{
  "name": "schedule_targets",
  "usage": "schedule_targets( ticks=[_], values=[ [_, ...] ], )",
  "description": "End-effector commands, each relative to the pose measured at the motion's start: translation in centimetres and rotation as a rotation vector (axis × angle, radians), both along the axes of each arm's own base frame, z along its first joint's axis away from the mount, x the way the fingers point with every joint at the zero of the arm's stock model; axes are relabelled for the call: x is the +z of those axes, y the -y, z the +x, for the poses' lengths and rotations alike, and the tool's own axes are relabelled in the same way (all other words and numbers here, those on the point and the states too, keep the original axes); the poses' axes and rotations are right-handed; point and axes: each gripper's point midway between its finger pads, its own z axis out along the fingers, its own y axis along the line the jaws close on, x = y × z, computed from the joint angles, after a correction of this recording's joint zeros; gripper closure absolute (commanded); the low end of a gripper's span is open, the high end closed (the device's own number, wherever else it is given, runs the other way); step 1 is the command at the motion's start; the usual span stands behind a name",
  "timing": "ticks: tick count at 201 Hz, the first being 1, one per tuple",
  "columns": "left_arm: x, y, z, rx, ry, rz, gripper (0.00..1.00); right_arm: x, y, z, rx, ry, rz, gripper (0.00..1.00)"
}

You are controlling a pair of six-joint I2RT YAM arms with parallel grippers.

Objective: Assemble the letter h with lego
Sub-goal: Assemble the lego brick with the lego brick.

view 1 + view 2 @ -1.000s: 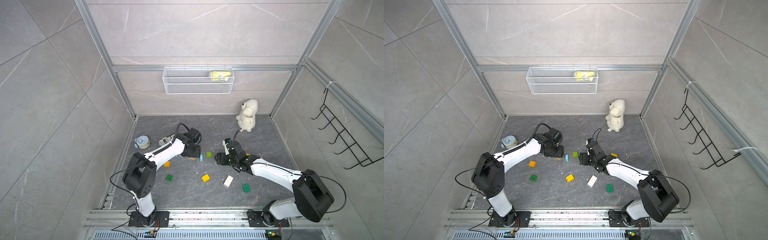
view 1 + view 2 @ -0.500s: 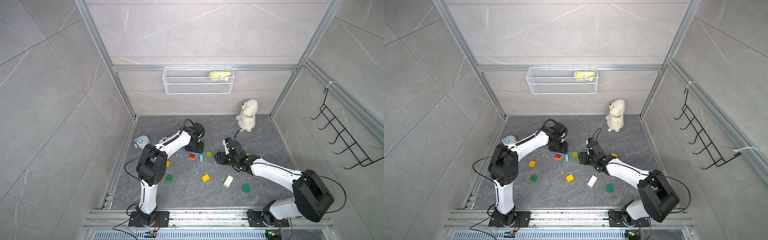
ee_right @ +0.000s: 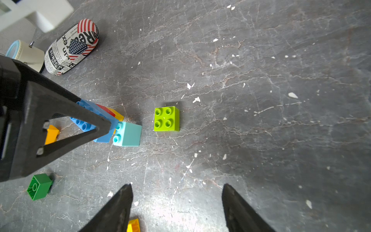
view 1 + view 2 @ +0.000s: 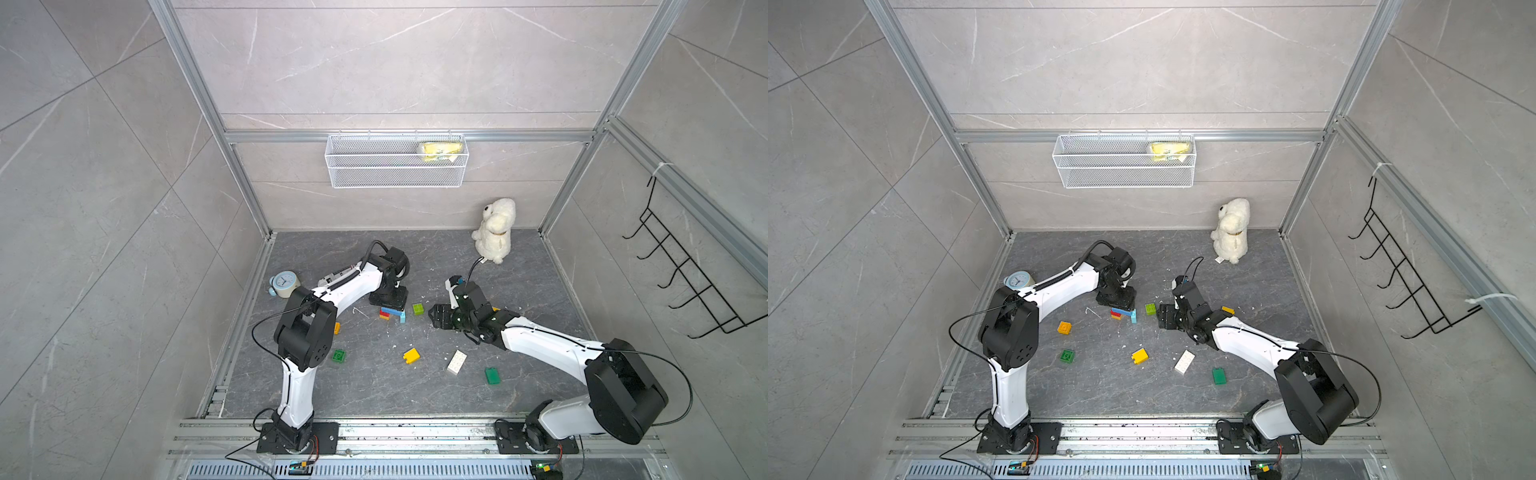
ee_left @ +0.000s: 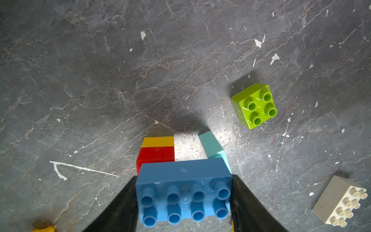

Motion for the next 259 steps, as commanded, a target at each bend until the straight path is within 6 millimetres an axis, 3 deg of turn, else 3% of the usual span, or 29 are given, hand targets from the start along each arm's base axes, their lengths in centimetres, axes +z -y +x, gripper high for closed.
schedule_targets(
  ticks=[1,60,160,224,259],
  values=[
    [-0.6,-0.1,-1.1,-0.045,-0.041,-0.002,0.98,0.0,0.0,0.1,-0.007,-0.005,0.009,0.27],
    [-2.0,-0.9,-1.4,-0.072,-0.047,0.04,1.0,0.0,-0.1,0.1,-0.002,-0.007,0.011,0.27],
    [-0.6,-1.0,-2.0,-0.043,-0.021,-0.002,1.0,0.1,-0.2,0.1,0.0,-0.006,0.012,0.27],
    [-2.2,-1.9,-2.4,-0.032,-0.024,0.047,1.0,0.0,-0.1,0.0,0.003,-0.009,0.01,0.27],
    [-1.4,-2.0,-2.3,-0.025,0.027,0.022,1.0,0.1,-0.3,0.0,0.007,-0.01,0.015,0.27]
  ],
)
